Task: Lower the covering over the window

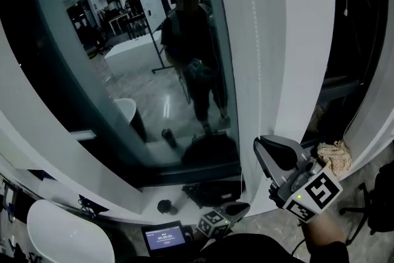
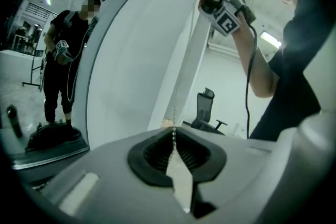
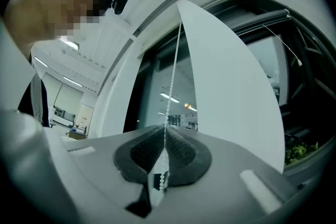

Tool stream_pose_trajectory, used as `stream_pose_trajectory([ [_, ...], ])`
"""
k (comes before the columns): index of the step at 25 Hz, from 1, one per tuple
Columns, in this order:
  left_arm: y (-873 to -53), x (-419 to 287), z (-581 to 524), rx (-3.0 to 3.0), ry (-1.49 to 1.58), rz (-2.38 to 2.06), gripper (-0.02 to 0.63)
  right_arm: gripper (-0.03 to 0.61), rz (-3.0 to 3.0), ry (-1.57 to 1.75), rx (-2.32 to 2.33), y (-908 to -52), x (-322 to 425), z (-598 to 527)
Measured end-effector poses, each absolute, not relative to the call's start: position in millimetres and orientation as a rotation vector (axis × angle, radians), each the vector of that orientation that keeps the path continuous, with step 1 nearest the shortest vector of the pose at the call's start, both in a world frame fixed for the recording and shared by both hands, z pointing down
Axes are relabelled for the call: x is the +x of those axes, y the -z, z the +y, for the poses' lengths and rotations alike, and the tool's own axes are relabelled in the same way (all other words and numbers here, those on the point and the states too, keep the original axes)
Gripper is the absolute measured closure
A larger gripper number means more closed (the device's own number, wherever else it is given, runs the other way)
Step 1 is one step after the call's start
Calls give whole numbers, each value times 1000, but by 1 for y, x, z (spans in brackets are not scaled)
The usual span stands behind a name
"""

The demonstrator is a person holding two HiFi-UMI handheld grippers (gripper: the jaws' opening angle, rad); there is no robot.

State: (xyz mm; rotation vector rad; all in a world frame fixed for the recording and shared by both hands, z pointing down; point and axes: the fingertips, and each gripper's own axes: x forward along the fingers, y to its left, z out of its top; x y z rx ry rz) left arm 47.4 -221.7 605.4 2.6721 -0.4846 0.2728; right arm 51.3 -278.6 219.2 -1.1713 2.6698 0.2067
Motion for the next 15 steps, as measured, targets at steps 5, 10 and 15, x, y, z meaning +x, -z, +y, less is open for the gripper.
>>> stream_pose_trajectory([
  [5, -555, -1, -247, 2675, -32, -600, 600, 568, 2721, -243, -1265, -270, 48, -278],
  [10, -489, -74, -291, 2635, 318, -802, 600, 568, 2854, -134, -1424, -377, 45, -275],
  [15, -427, -118, -315, 2738, 400, -919, 598, 568, 2923, 7, -1472, -456, 43, -275],
])
